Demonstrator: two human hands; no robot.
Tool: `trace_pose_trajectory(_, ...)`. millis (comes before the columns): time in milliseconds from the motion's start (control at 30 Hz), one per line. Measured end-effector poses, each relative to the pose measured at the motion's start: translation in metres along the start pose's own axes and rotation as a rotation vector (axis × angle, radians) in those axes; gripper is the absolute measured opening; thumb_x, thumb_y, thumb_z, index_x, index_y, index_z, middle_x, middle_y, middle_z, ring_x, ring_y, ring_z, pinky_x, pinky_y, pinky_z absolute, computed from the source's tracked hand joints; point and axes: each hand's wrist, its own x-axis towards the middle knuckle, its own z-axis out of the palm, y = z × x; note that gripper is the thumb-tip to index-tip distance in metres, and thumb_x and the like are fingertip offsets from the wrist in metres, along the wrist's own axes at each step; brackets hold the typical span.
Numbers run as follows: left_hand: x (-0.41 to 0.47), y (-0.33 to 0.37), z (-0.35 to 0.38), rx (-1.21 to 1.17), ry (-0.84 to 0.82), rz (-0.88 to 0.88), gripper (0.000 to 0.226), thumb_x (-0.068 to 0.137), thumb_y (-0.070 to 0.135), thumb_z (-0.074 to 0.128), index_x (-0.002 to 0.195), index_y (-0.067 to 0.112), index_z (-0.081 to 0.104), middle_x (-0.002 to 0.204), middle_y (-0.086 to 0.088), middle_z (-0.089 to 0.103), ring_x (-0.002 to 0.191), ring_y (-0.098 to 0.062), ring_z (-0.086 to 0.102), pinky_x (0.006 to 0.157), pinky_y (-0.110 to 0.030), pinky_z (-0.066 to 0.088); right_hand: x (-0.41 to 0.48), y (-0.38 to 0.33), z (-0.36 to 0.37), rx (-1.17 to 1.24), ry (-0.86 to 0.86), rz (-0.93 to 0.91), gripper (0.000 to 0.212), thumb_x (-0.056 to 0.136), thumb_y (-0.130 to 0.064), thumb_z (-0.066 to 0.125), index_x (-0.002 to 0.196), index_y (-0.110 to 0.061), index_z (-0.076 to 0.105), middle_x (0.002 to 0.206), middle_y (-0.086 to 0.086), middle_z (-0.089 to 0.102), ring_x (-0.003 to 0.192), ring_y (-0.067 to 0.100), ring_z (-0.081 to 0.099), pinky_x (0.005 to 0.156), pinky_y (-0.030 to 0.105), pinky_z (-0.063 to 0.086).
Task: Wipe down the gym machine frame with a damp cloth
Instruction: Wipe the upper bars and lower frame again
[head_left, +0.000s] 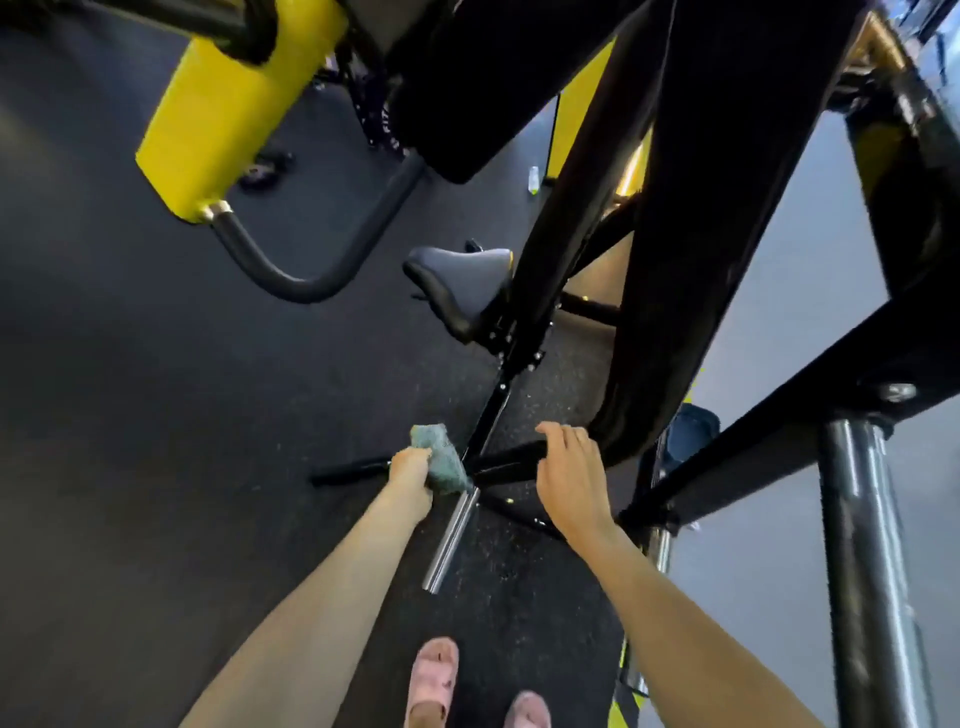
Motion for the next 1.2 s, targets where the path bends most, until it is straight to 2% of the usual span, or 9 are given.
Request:
trace_pose_trajectory(133,0.024,-0.047,-0.045,-0.131,0.062,-0.178,0.032,0.097,0.000,0.043,0.128,-0.002,0.049,0.102,-0.014,0.062,0.081,-0.026,0.060,0.087,-0.043,0.048,-0.021,-0.018,0.057,0.029,-0.242,0.045,0.042,0.093,-0.014,0.052,0.135,-0.012,0.044,0.118,0.007,0.060,0.111,0.027,0.053,0.091,0.037,0.041)
trace_pose_trajectory(267,0.053,-0.075,-0.070,-0.144,0.069,-0.242,0.029,0.096,0.006,0.051,0.125,0.002,0.050,0.116,-0.015,0.062,0.096,-0.030,0.061,0.086,-0.042,0.049,-0.031,-0.033,0.114,0.016,-0.423,0.052,0.037,0.096,-0.017,0.047,0.133,-0.013,0.045,0.124,0.007,0.059,0.116,0.026,0.051,0.096,0.036,0.038)
trace_pose_trajectory(433,0.117,-0.114,-0.081,0.055,-0.058,-0.229,0.033,0.089,0.001,0.061,0.122,0.000,0.057,0.111,-0.017,0.065,0.092,-0.028,0.063,0.073,-0.035,0.052,-0.042,-0.022,0.205,0.041,-0.599,0.272,0.032,0.097,-0.017,0.042,0.127,-0.012,0.052,0.126,0.009,0.059,0.117,0.027,0.052,0.094,0.035,0.040)
trace_pose_trajectory(600,0.191,-0.184,-0.052,0.324,-0.172,-0.192,0.035,0.086,-0.003,0.064,0.119,0.000,0.054,0.103,-0.015,0.067,0.093,-0.029,0.065,0.085,-0.045,0.054,-0.064,0.011,0.314,0.084,-0.683,0.492,0.031,0.095,-0.016,0.042,0.123,-0.011,0.055,0.124,0.011,0.062,0.116,0.030,0.054,0.092,0.036,0.042)
trace_pose_trajectory(700,0.232,-0.239,-0.021,0.433,-0.266,-0.155,0.040,0.086,0.000,0.065,0.122,0.008,0.049,0.111,-0.010,0.064,0.103,-0.026,0.062,0.093,-0.040,0.050,-0.079,0.048,0.379,0.071,-0.687,0.568,0.030,0.093,-0.015,0.042,0.120,-0.008,0.055,0.123,0.012,0.061,0.116,0.031,0.053,0.091,0.037,0.042)
trace_pose_trajectory(900,0.325,-0.367,0.043,0.784,-0.399,-0.003,0.029,0.087,0.009,0.063,0.115,0.006,0.058,0.115,-0.012,0.065,0.105,-0.026,0.061,0.084,-0.031,0.047,-0.097,0.149,0.509,0.063,-0.535,0.814,0.030,0.092,-0.016,0.043,0.117,-0.006,0.057,0.121,0.013,0.061,0.113,0.033,0.055,0.090,0.037,0.045)
trace_pose_trajectory(1033,0.383,-0.454,0.080,0.846,-0.306,0.063,0.009,0.088,0.009,0.057,0.094,0.013,0.063,0.106,-0.013,0.068,0.099,-0.027,0.062,0.076,-0.029,0.043,-0.093,0.208,0.589,0.214,-0.409,0.977,0.029,0.092,-0.014,0.046,0.119,-0.009,0.056,0.123,0.011,0.060,0.111,0.031,0.056,0.092,0.038,0.044)
trace_pose_trajectory(1100,0.406,-0.493,0.093,0.779,-0.248,0.057,0.012,0.089,0.007,0.055,0.095,0.014,0.063,0.106,-0.013,0.067,0.098,-0.028,0.062,0.079,-0.031,0.045,-0.093,0.240,0.621,0.197,-0.326,0.944,0.031,0.090,-0.009,0.046,0.120,-0.011,0.055,0.122,0.009,0.059,0.111,0.029,0.055,0.089,0.036,0.044)
trace_pose_trajectory(1200,0.432,-0.528,0.102,0.688,-0.177,0.111,0.019,0.092,0.007,0.053,0.107,0.008,0.064,0.109,-0.012,0.066,0.101,-0.029,0.060,0.084,-0.033,0.047,-0.088,0.279,0.659,-0.065,-0.209,0.572,0.040,0.081,-0.002,0.059,0.121,-0.005,0.057,0.113,0.013,0.059,0.106,0.032,0.056,0.085,0.038,0.046)
